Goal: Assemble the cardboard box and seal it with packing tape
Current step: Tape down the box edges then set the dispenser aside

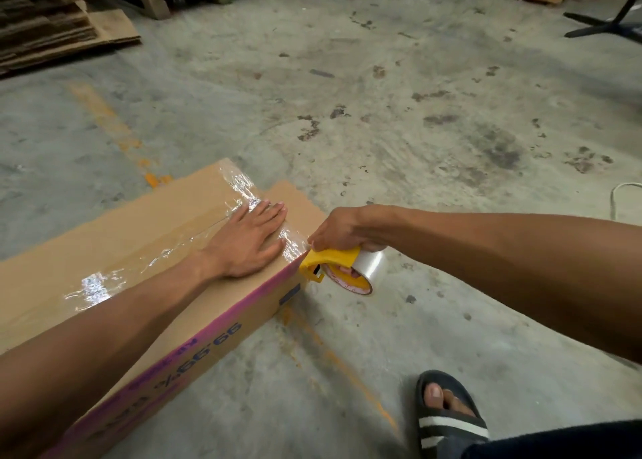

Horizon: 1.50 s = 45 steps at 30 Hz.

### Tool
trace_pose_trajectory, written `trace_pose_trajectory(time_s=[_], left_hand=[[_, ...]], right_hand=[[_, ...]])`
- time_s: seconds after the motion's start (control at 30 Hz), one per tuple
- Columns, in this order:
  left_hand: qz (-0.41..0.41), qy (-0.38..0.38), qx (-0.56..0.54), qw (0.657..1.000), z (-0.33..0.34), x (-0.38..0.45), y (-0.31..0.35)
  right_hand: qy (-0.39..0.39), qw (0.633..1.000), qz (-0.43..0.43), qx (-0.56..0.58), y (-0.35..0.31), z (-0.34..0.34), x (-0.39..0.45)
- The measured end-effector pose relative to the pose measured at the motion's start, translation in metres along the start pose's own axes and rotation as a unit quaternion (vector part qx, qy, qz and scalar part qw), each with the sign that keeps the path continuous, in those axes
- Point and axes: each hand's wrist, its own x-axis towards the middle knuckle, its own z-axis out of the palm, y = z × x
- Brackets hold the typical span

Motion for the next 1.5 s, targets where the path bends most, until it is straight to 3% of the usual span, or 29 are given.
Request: trace_pose_trajectory(time_s=[0.07, 0.23, 0.37, 0.53, 0.67, 0.97, 1.33, 1.5], left_hand=[[-0.004, 0.001, -0.009, 1.000, 0.003, -0.002, 0.000], [-0.015, 0.007, -0.021, 1.000, 0.005, -0.004, 0.000], [-0.020, -0.010, -0.033, 0.999, 0.001, -0.004, -0.004], [0.008, 0.025, -0.042, 0.999, 0.005, -0.002, 0.010], [0.007, 0.051, -0.014, 0.999, 0.008, 0.004, 0.034], [-0.057, 0.055, 0.054, 0.995, 0.016, 0.019, 0.065], [-0.026, 0.135, -0.017, 0.990, 0.020, 0.013, 0.066], [-0.071, 0.133, -0.042, 0.988, 0.020, 0.020, 0.068]], right_hand=[[0.009, 1.000, -0.020, -0.013, -0.003, 0.002, 0.000], [0.076, 0.966, -0.081, -0.233, -0.013, 0.015, -0.008], [-0.076, 0.922, 0.042, -0.377, 0.062, 0.055, 0.001], [0.028, 0.960, -0.012, -0.277, 0.059, 0.008, 0.025], [0.058, 0.974, -0.020, -0.218, 0.047, -0.014, 0.036], [0.085, 0.971, -0.005, -0.222, 0.029, -0.024, 0.042], [0.078, 0.969, -0.009, -0.232, 0.013, -0.028, 0.040], [0.087, 0.972, -0.015, -0.217, 0.007, -0.032, 0.037]])
